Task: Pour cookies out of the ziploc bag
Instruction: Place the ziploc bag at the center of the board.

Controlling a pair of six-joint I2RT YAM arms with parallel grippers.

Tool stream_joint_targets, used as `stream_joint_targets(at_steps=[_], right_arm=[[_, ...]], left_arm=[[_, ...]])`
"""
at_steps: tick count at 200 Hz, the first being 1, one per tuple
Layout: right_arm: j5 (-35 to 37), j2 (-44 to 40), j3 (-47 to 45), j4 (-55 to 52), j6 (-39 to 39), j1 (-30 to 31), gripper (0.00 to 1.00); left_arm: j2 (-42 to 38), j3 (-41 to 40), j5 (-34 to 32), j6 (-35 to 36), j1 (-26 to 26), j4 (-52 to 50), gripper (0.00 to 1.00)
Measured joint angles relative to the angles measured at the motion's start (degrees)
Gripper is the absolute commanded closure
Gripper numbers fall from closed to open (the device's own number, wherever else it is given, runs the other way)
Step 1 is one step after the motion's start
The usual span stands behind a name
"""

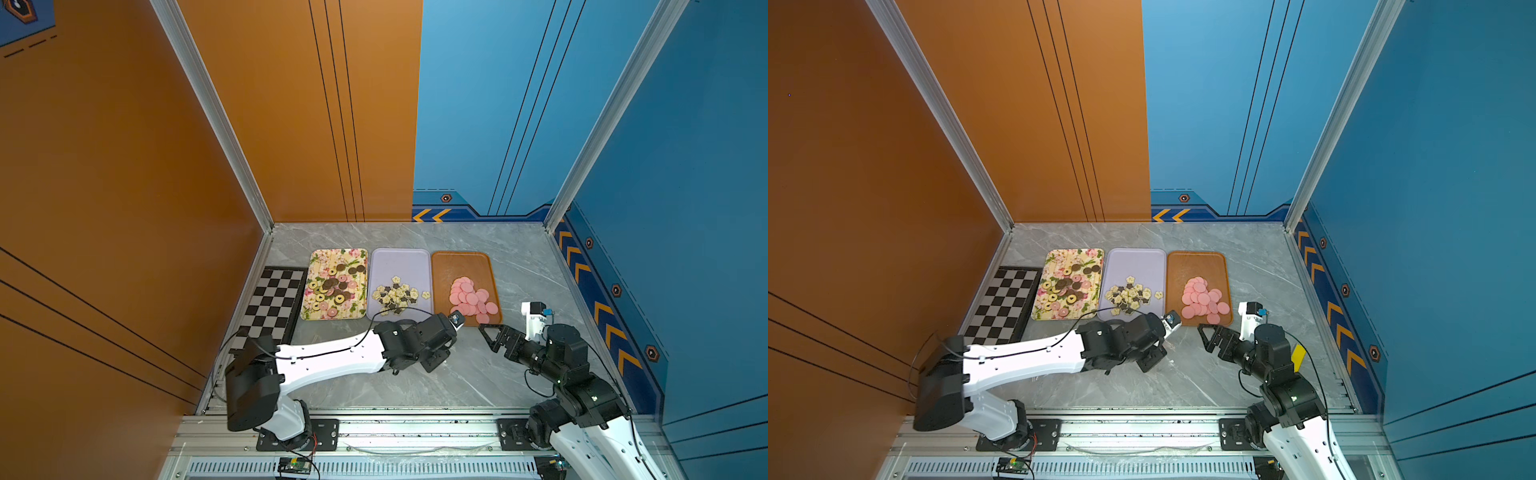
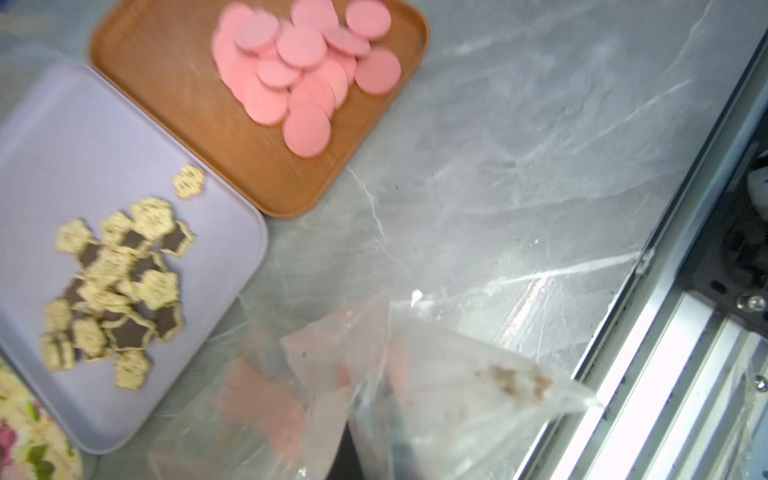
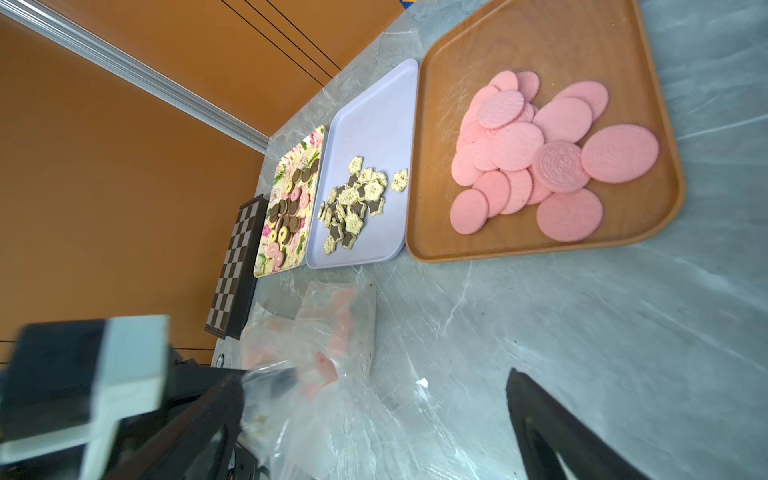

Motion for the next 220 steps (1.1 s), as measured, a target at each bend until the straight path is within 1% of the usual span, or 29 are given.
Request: stream_joint_targets(at_steps=[14, 29, 38, 52, 58, 68, 81, 84, 92, 106, 110, 122, 126, 133, 147, 161, 173, 182, 196, 205, 220], right_arm=[[1.22, -1.2, 0.52, -3.3, -0.02, -0.04, 0.0], [2.34, -2.29, 1.22, -5.88, -0.02, -0.17, 0.0], [2.93, -2.73, 1.46, -6.88, -0.04, -0.2, 0.0], [3.28, -3.32, 1.57, -8.0, -0.02, -0.26, 0.0], [3.76, -3.48, 1.62, -8.66, 0.0, -0.26, 0.0], [4.57, -3.87, 1.62, -9.84, -0.02, -0.46, 0.0], [4.7, -4.39, 1.62, -10.75, -0.04, -0.57, 0.0], [4.7, -4.48, 1.62, -10.95, -0.02, -0.57, 0.0], [4.7, -4.63, 1.62, -11.28, -0.02, -0.59, 0.0], [4.72, -4.72, 1.62, -11.61, -0.02, -0.59, 0.0], [4.7, -4.72, 1.62, -11.58, -0.02, -0.59, 0.0], [4.59, -4.66, 1.66, -11.06, -0.02, -0.57, 0.0], [4.52, -4.59, 1.7, -10.8, 0.09, -0.57, 0.0], [4.2, -4.26, 1.7, -9.51, 0.17, -0.52, 0.0], [4.26, -2.75, 1.73, -5.84, 0.35, -0.52, 0.0], [4.94, 1.05, 1.05, -4.52, 0.37, -0.55, 0.0], [5.92, 6.14, 0.79, -3.5, -0.11, -0.59, 0.0], [6.43, 9.84, 0.81, -2.19, -0.66, -0.85, 0.0], [7.17, 14.53, 0.9, 0.44, -1.68, -2.27, 0.0], [7.48, 16.92, 0.9, 2.78, -2.14, -4.48, 0.0], [7.65, 18.91, 0.55, 7.52, -2.64, -9.77, 0.0]], left_arm=[[6.14, 3.5, 2.89, -0.81, -0.33, -0.76, 1.0], [11.26, 7.17, 4.33, -1.36, -1.2, -1.07, 1.0], [13.81, 9.4, 5.16, -1.88, -1.92, -1.29, 0.91], [17.11, 12.52, 6.51, -2.45, -2.73, -1.46, 0.87], [18.18, 13.49, 6.8, -3.1, -2.99, -1.51, 0.8], [19.43, 14.53, 7.34, -3.52, -3.08, -1.57, 0.65], [20.26, 15.19, 7.78, -3.85, -3.21, -1.42, 0.54], [20.31, 15.26, 7.89, -3.98, -3.3, -1.4, 0.47], [20.33, 15.28, 8.2, -4.15, -3.41, -1.33, 0.34], [20.15, 15.3, 8.44, -4.37, -3.5, -1.22, 0.15], [20.0, 15.28, 8.37, -4.35, -3.5, -1.27, 0.07], [19.1, 14.86, 8.09, -4.48, -3.5, -1.44, 0.0], [18.4, 14.23, 7.63, -4.57, -3.5, -1.42, 0.01], [16.52, 12.61, 6.8, -4.22, -3.5, -1.38, 0.02], [10.19, 7.43, 4.37, -3.85, -3.67, -1.9, 0.02], [0.02, 1.38, 0.63, -3.34, -2.93, -0.96, 0.02], [-10.64, -3.48, -2.78, -3.13, 0.15, 0.24, 0.02], [-18.32, -7.41, -5.29, -3.21, 4.79, 2.16, 0.02], [-28.85, -14.03, -9.68, -3.54, 15.28, 4.48, 0.02], [-34.99, -19.1, -13.79, -3.67, 23.04, 6.14, 0.02], [-42.53, -27.28, -17.73, -3.56, 32.76, 8.04, 0.02]])
